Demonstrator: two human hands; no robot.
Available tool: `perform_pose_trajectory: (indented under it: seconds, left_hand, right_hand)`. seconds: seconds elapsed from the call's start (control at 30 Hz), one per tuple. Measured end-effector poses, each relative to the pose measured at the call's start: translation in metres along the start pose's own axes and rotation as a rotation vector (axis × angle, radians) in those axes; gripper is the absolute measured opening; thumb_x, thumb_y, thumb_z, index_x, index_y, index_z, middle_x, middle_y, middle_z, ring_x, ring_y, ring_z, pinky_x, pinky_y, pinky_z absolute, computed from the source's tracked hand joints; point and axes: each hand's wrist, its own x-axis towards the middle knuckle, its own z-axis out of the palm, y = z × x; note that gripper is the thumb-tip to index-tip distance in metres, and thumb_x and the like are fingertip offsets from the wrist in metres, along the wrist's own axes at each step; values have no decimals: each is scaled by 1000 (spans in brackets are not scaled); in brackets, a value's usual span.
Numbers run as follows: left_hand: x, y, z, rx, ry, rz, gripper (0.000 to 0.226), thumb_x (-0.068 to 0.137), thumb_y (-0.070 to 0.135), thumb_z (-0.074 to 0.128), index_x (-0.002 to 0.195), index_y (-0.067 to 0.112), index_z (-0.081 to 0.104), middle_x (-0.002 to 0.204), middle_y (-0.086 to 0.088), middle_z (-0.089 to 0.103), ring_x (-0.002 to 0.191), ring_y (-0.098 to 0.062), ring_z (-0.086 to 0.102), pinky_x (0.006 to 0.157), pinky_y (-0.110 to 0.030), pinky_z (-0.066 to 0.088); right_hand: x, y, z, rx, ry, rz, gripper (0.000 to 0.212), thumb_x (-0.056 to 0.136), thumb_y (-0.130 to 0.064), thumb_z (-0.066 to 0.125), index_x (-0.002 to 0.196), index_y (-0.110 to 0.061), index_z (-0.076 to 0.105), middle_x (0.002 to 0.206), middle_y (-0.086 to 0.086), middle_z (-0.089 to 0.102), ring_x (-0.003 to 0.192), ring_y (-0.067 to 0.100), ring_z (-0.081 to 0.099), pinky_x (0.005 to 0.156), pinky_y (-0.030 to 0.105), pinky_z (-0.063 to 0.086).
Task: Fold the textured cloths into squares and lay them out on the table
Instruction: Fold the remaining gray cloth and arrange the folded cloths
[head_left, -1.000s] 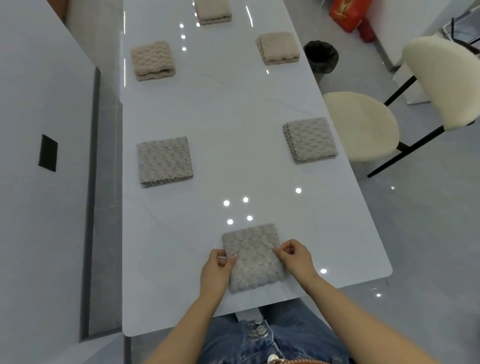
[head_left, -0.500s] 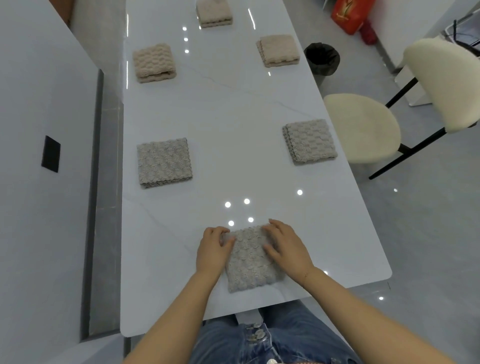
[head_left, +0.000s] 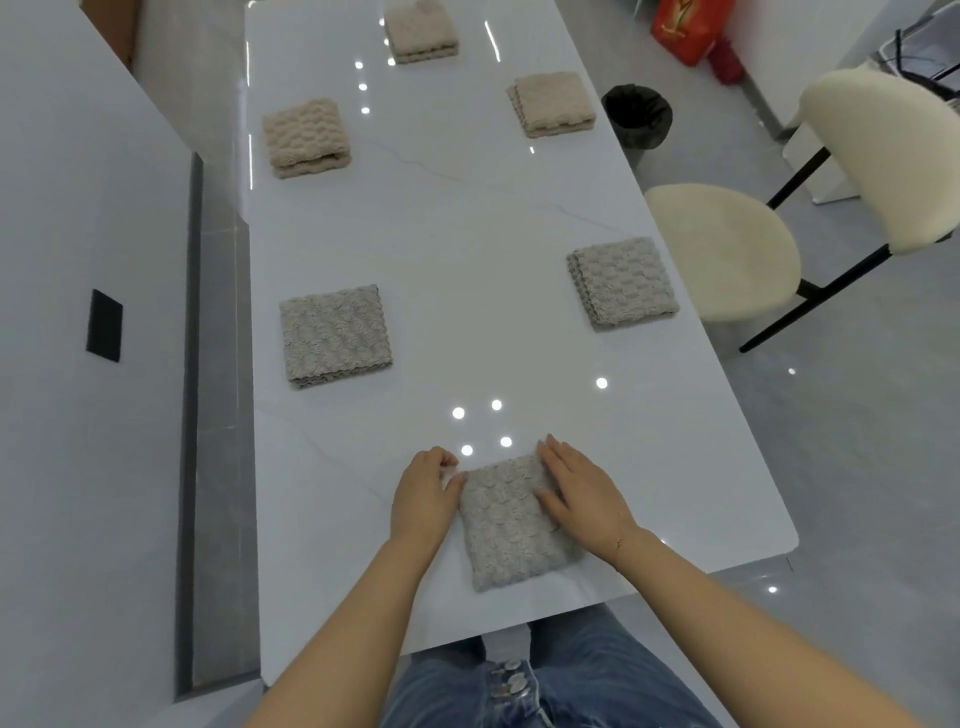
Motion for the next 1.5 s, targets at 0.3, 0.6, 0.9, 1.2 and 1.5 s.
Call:
perform_pose_trajectory:
  seconds: [0.3,0.6,0.9,1.2,1.5]
  left_hand:
    - [-17,-20,-49,427,70,442,59,94,50,38,145,21,35,157,-4,21,144,-21,18,117,-36,11]
    - [-39,-25,-79,774,105,543,67,95,61,20,152,26,13,160,-4,4,147,-20,2,117,-45,2]
    - [-24,-36,-118,789,95,571,62,98,55,17,152,28,10,161,-3,2,147,-20,-3,117,-45,0]
    - [29,-93,-191,790,-44,762,60,99,53,13,153,28,5,160,-7,7,147,-21,1,116,-45,3]
    - [66,-102,-226,720,-184,821,60,96,53,16,150,36,-6,160,-2,3,146,-15,-7,117,-37,-6]
  right_hand:
    - [-38,-40,-8,-51,181,153,76,84,-61,1,150,-23,-10,156,-4,-17,143,10,-15,116,32,-9]
    - [-54,-68,1,22,236,193,71,86,-63,-2,143,-28,-27,153,-7,-29,140,8,-27,115,33,-15]
    - [-54,-107,9,59,340,237,77,85,-67,-10,148,-24,-17,157,-3,-20,144,10,-19,118,36,-11]
    - [-24,-232,46,144,417,469,72,90,-64,4,148,-28,-19,157,-6,-22,144,10,-20,118,37,-9]
    - [-4,-289,54,239,525,614,68,95,-60,13,146,-32,-21,157,-7,-18,145,8,-17,119,35,-7]
